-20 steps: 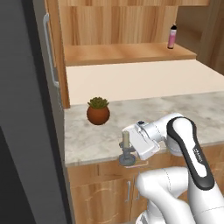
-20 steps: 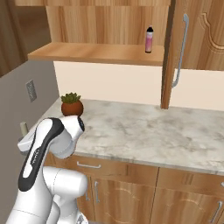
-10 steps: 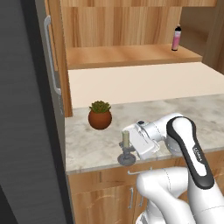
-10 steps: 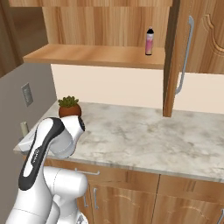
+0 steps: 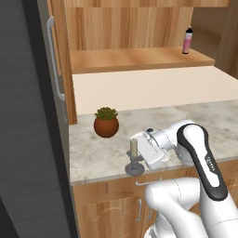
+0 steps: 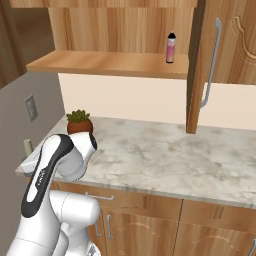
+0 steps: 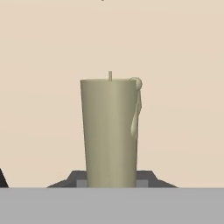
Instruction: Pick the candle and candle from the dining table and place them in the open cabinet. Close the cabinet after placing the objects.
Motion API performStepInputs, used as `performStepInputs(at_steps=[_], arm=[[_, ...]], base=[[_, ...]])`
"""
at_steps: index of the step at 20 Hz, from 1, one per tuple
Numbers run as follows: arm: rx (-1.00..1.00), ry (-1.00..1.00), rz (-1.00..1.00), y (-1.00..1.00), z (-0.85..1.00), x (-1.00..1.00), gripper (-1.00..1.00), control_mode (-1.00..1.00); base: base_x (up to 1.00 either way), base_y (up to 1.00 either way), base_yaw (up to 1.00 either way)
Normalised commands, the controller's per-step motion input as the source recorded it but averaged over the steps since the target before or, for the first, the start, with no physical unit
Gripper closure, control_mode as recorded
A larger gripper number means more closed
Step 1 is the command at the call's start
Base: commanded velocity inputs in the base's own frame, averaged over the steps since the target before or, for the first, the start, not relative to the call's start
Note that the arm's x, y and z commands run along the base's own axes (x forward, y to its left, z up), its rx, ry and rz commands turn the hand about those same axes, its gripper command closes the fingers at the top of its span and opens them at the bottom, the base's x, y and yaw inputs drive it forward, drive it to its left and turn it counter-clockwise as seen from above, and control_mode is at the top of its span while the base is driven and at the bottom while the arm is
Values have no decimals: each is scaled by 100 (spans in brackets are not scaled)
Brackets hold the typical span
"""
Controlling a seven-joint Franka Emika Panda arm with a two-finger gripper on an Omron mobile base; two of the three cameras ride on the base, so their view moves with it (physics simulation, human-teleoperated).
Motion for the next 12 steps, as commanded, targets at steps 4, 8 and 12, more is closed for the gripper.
performStepInputs(at_steps=[4,8,12], arm=[[0,0,0,0,0,0,100,100],[0,0,0,0,0,0,100,-100],[0,0,-12,3,16,0,100,-100]], base=[[0,0,0],[0,0,0],[0,0,0]])
